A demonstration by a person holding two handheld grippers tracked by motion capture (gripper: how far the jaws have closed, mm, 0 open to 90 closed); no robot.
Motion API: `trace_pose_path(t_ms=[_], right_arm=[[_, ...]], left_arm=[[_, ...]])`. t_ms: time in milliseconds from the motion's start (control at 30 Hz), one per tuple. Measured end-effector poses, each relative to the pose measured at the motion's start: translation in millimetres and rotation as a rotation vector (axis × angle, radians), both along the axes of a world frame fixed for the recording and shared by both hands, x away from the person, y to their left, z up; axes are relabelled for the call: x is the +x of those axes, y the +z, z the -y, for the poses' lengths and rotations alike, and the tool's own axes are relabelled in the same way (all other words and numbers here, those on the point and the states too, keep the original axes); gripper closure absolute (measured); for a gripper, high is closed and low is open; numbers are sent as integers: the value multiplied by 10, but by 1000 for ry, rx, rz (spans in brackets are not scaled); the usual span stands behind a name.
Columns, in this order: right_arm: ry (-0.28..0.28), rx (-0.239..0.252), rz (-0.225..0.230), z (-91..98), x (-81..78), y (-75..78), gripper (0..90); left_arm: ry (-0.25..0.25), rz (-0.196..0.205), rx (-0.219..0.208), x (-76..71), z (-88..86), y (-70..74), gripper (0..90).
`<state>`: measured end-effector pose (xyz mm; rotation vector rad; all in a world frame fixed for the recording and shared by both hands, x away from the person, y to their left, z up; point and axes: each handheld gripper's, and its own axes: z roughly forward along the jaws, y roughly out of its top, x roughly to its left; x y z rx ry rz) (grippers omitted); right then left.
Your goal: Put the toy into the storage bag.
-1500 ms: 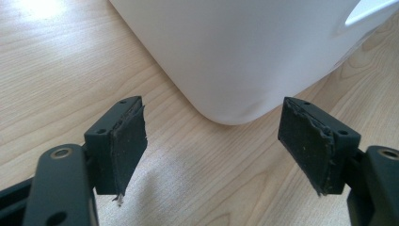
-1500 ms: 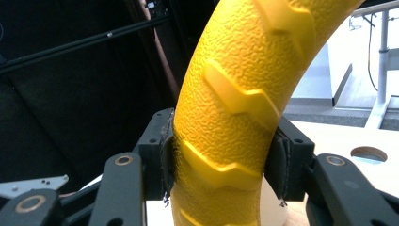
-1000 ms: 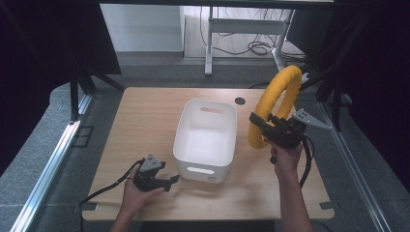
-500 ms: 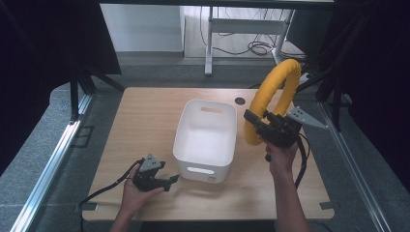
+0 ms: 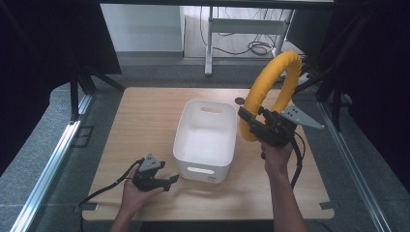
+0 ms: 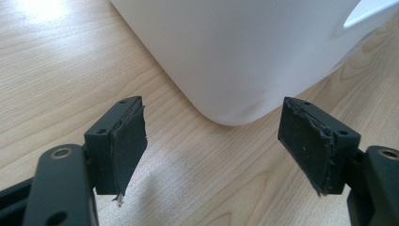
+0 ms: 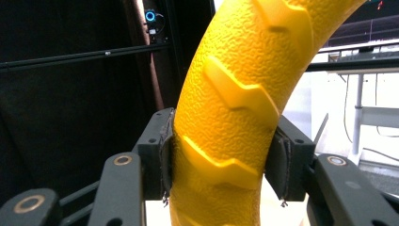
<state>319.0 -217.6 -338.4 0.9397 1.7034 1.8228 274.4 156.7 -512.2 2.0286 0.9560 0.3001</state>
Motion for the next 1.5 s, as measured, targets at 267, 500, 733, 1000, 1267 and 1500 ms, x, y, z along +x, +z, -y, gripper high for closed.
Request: trace_pose_path(t_ms=[267, 500, 733, 1000, 1267, 1500], right_arm=[[14, -10, 53, -183, -70, 145, 492], [32, -20, 93, -383, -105, 239, 492], [59, -16, 106, -578, -112, 256, 491], [84, -12, 104, -764, -119, 215, 491], [105, 0, 105, -951, -110, 159, 490], [113, 13, 103, -1127, -113, 93, 490]], left_arm=[[-4, -2, -7, -2, -4, 7, 241], [-7, -6, -8, 1, 0, 2, 241], [-10, -2, -14, 0, -14, 16, 241], [-14, -5, -11, 1, -15, 13, 241], [-18, 2, -4, -47, -23, 28, 241], [-17, 7, -3, -53, -38, 43, 241]])
